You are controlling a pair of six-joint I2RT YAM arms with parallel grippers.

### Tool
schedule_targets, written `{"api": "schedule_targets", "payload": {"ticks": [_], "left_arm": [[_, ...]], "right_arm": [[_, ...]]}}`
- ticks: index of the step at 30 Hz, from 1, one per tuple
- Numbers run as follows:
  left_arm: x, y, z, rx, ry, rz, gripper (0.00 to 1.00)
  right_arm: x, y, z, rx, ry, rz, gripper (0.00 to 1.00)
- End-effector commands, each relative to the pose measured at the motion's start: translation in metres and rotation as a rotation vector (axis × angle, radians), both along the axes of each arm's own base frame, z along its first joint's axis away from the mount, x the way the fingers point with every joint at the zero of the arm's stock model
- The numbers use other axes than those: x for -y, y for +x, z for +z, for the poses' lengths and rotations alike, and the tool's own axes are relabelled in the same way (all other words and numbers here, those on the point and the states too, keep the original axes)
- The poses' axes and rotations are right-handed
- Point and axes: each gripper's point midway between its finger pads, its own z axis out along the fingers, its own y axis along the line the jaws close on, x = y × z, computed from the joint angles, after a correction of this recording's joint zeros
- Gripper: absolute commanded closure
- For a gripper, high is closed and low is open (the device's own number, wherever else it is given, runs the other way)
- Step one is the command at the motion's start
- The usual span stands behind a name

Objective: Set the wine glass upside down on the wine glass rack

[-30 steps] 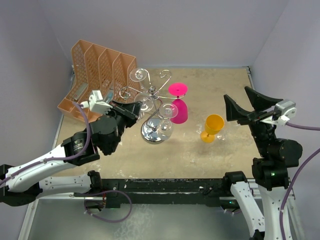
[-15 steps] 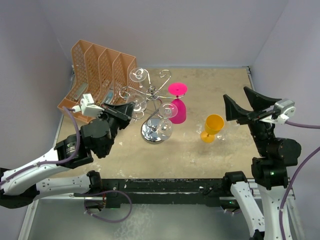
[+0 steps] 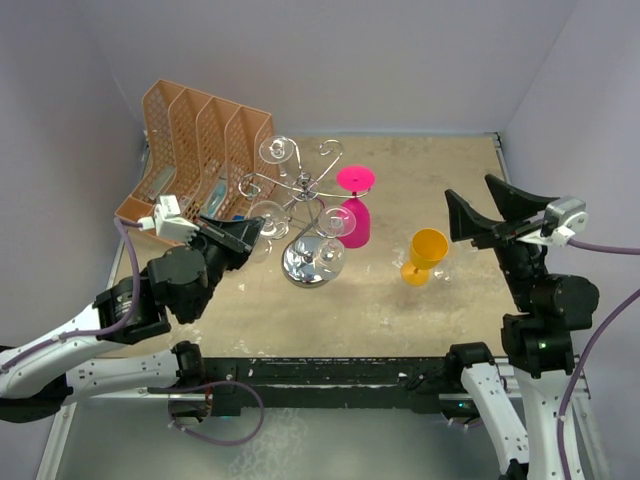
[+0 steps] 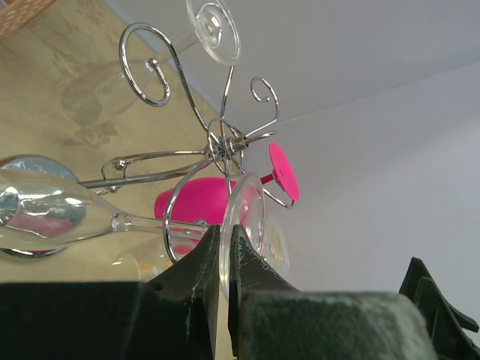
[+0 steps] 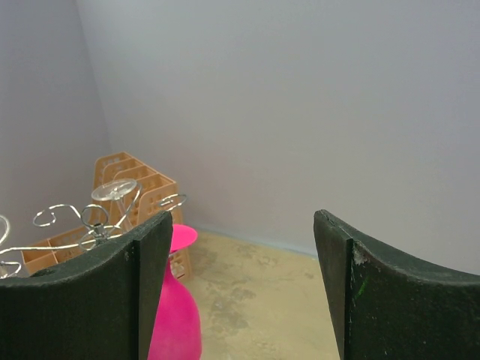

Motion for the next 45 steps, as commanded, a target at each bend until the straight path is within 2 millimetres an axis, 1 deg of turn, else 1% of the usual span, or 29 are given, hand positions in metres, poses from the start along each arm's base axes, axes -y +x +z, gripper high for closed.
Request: {"api": "schedule_targets", "payload": {"ticks": [1,5,9,14,20,23,27,30,33,40,45], "left_arm": [[0.004,-0.004,0.001,-0.006,-0.014,-0.039,1.0],[0.017,-0.004,-0.008,-0.024,0.01,-0.072,1.0],[0.022,-0.003,-0.015,-0.033,0.028,-0.076,1.0],[0.025,-0.001,-0.018,-0.036,0.048,-0.077,1.0],[0.027,-0.002,-0.026,-0.06,0.086,-0.086,0.96],[0.027,-0.004,-0.028,-0.067,0.092,-0.096,0.92],[0.03,-0.007,-0.028,-0.081,0.11,-0.125,0.85],[0.035,-0.011,-0.025,-0.086,0.116,-0.16,0.77],[0.039,-0.015,-0.023,-0.089,0.12,-0.196,0.72],[0.046,-0.024,-0.014,-0.084,0.116,-0.27,0.69],[0.051,-0.032,-0.015,-0.091,0.124,-0.327,0.68]], "right_arm": [[0.003,0.002,-0.001,0.007,0.024,-0.015,0.23],[0.003,0.004,-0.004,-0.003,0.026,-0.014,0.23],[0.003,0.005,-0.005,-0.011,0.027,-0.018,0.23],[0.004,0.006,-0.007,-0.022,0.028,-0.022,0.23],[0.005,0.008,-0.01,-0.037,0.03,-0.029,0.23],[0.006,0.009,-0.011,-0.045,0.032,-0.032,0.24],[0.006,0.01,-0.012,-0.052,0.036,-0.035,0.24],[0.007,0.011,-0.013,-0.056,0.041,-0.036,0.24],[0.007,0.011,-0.013,-0.061,0.046,-0.035,0.24],[0.006,0.013,-0.014,-0.076,0.058,-0.03,0.24],[0.007,0.014,-0.015,-0.085,0.066,-0.033,0.25]]}}
